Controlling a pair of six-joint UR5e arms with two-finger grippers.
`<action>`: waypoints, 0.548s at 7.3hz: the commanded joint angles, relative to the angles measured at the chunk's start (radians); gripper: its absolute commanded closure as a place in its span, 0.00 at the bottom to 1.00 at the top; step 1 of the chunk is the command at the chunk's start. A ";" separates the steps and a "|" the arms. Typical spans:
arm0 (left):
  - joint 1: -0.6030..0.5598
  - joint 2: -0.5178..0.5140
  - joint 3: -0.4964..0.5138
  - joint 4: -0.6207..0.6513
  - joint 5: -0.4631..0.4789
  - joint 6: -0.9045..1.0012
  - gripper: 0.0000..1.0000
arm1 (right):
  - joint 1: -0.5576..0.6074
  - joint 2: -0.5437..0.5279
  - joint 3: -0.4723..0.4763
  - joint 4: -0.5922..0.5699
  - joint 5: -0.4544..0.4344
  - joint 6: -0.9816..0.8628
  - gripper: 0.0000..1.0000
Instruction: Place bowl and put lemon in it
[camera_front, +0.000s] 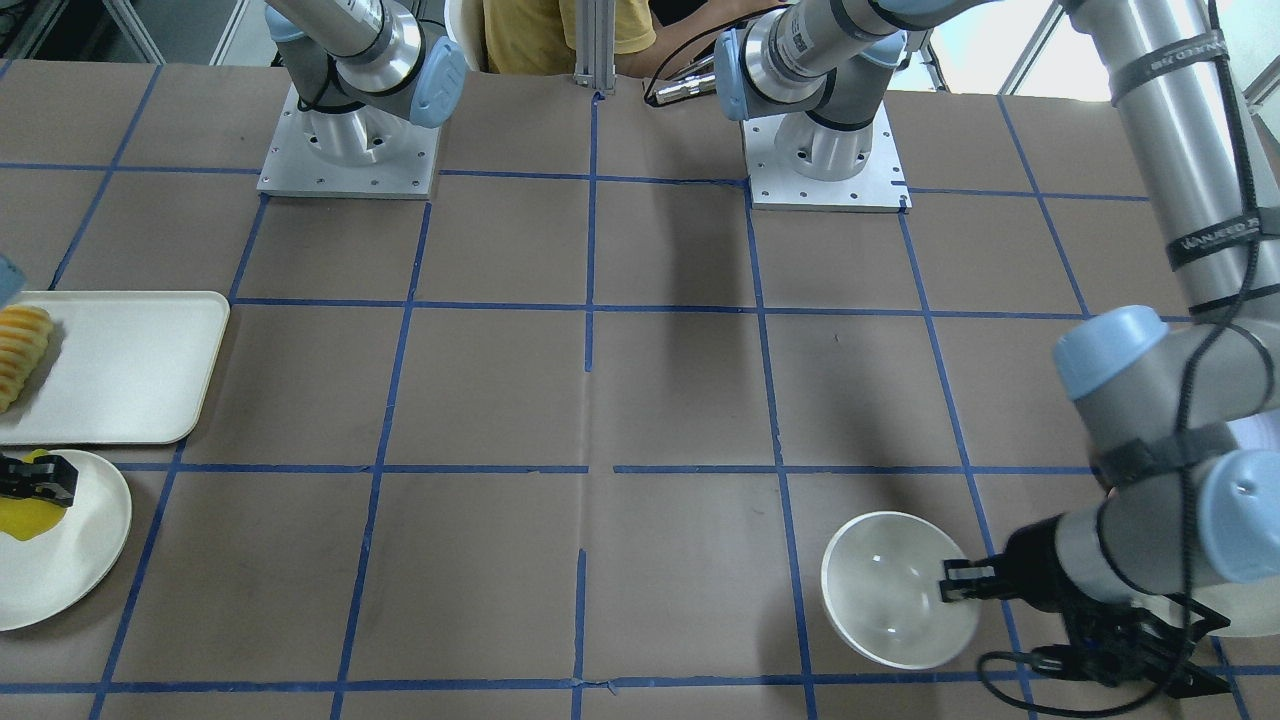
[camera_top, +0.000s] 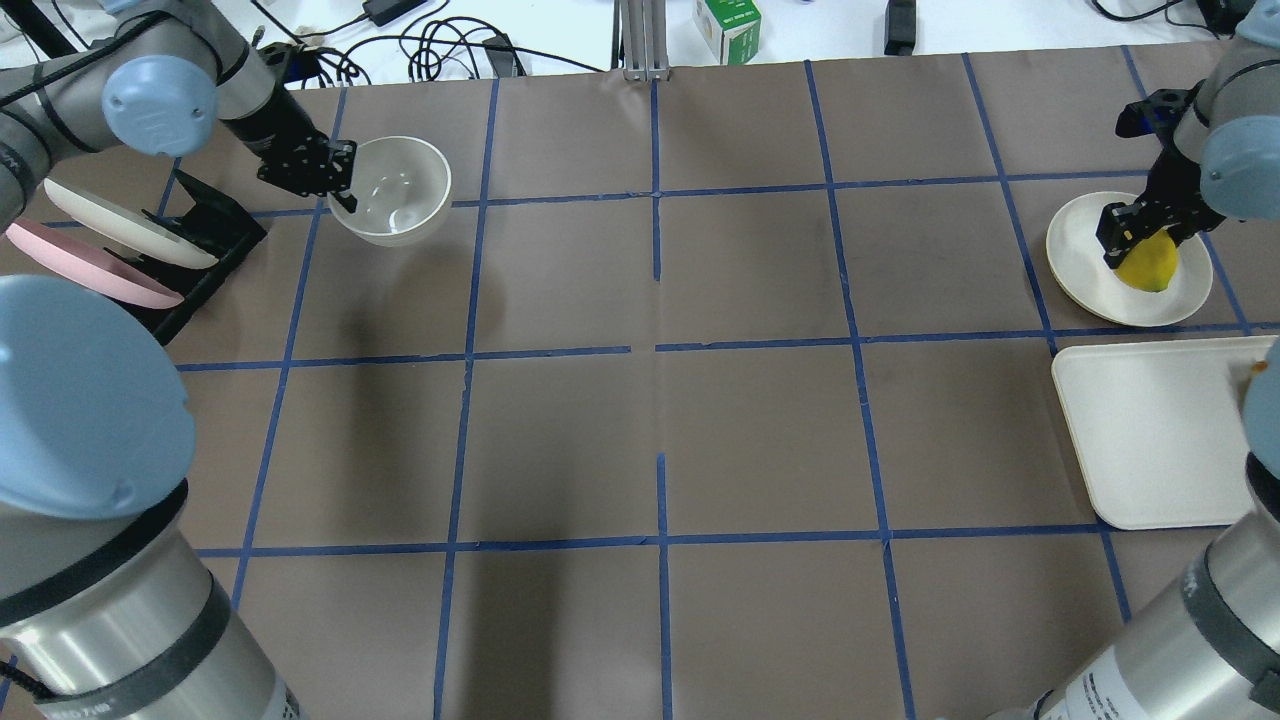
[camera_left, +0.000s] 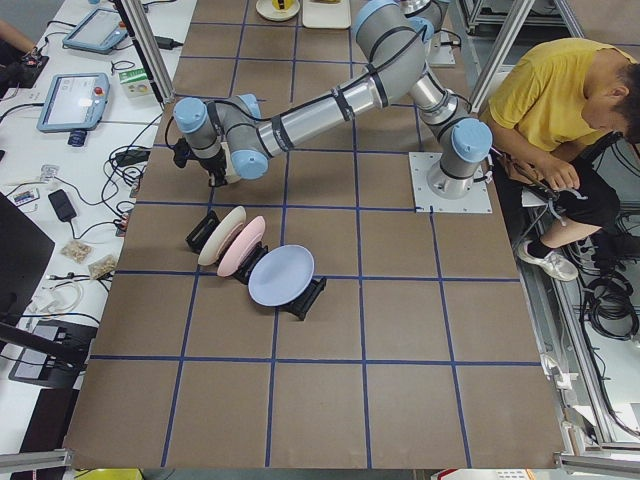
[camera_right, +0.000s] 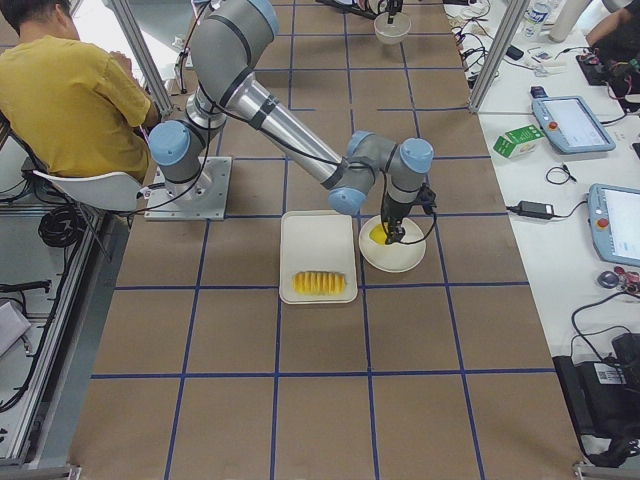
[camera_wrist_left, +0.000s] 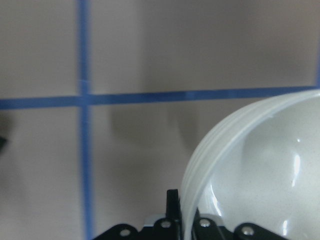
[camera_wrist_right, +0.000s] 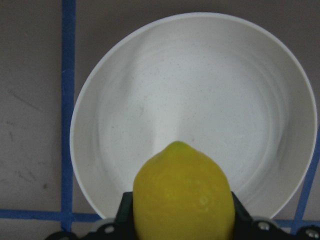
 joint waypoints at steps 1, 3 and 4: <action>-0.214 0.078 -0.174 0.100 -0.034 -0.196 1.00 | 0.021 -0.073 -0.001 0.094 0.077 0.056 1.00; -0.322 0.130 -0.354 0.327 -0.035 -0.338 1.00 | 0.105 -0.154 -0.001 0.184 0.127 0.184 1.00; -0.356 0.148 -0.400 0.340 -0.034 -0.357 1.00 | 0.186 -0.180 -0.002 0.216 0.125 0.273 1.00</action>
